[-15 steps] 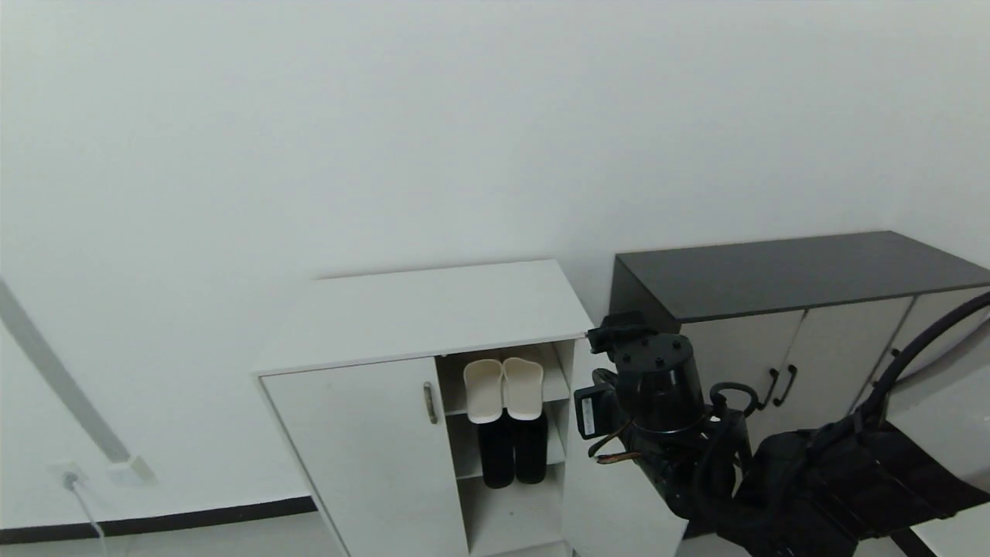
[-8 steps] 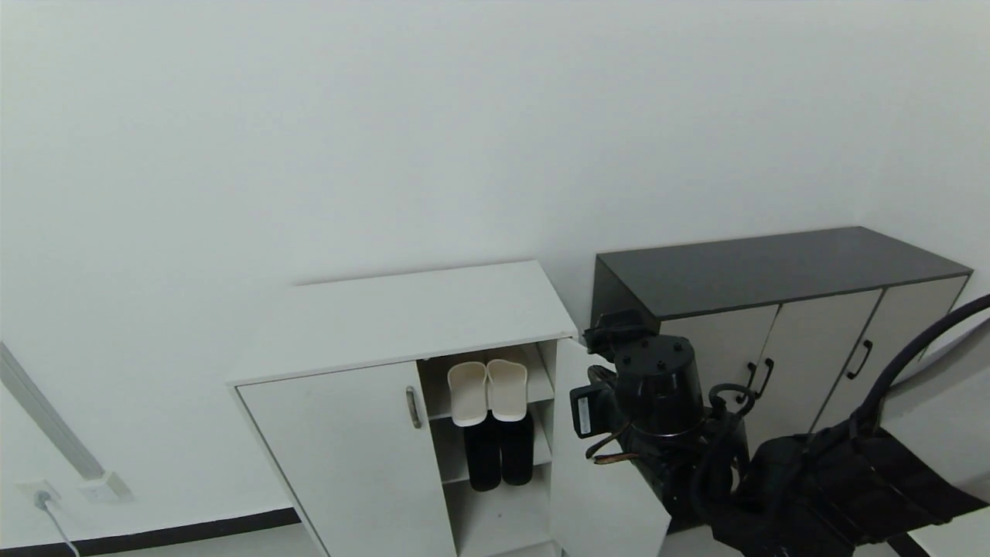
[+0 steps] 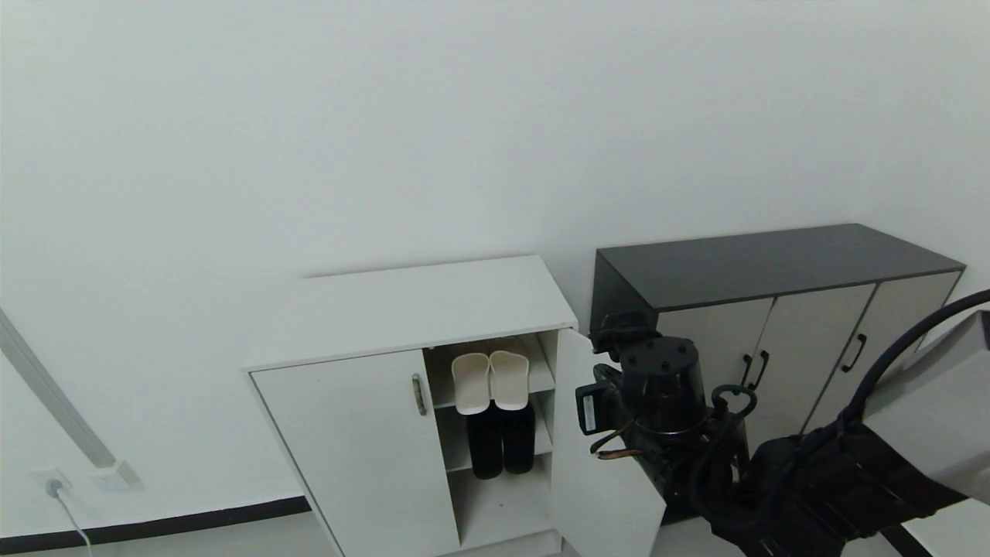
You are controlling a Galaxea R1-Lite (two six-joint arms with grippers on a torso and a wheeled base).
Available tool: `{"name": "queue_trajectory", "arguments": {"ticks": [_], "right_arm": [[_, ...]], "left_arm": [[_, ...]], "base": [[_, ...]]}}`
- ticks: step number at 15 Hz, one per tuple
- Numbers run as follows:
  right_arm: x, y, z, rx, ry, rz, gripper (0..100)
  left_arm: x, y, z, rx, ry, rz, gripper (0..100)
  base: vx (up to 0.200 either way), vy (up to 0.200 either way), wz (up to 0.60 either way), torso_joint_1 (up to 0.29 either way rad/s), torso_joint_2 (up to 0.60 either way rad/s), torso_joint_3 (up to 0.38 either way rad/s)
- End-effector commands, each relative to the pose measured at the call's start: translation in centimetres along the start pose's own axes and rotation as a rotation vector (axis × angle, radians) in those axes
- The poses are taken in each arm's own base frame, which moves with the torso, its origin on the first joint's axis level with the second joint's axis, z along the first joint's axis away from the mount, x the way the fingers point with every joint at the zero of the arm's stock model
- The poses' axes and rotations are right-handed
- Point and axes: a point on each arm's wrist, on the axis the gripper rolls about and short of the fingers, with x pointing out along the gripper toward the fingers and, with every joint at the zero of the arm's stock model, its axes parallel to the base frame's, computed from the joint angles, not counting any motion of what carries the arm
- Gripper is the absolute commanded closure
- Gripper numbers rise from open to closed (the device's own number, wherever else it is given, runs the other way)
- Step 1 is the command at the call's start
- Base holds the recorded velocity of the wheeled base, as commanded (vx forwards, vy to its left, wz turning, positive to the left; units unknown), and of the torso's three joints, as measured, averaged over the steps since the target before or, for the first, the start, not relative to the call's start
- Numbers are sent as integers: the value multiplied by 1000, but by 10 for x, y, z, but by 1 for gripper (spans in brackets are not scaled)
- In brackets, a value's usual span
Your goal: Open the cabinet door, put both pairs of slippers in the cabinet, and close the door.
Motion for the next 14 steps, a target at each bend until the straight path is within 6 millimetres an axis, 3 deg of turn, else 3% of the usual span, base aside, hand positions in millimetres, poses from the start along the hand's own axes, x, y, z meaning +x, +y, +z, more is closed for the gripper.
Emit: {"name": "queue_trajectory", "arguments": {"ticks": [1,4,6,11,14], "right_arm": [[1,0,-2,-2,4,-2,100],[2,0,2,-5,-4,5,100],[14,-8,14,3,-34,-5,100],[63,-61,44,49,-32,-110,100],[87,-80,42,61,-15,-124,100]], "left_arm": [[0,0,0,-1,2,2,100],[0,0,0,1,2,0,100],[0,0,0,-1,2,0,100],[0,0,0,1,2,0,100],[0,0,0,-1,0,0,100]], "base": [[-200,0,0,-12,-2,7],[0,0,0,0,0,0],[0,0,0,0,0,0],[0,0,0,0,0,0],[0,0,0,0,0,0]]}}
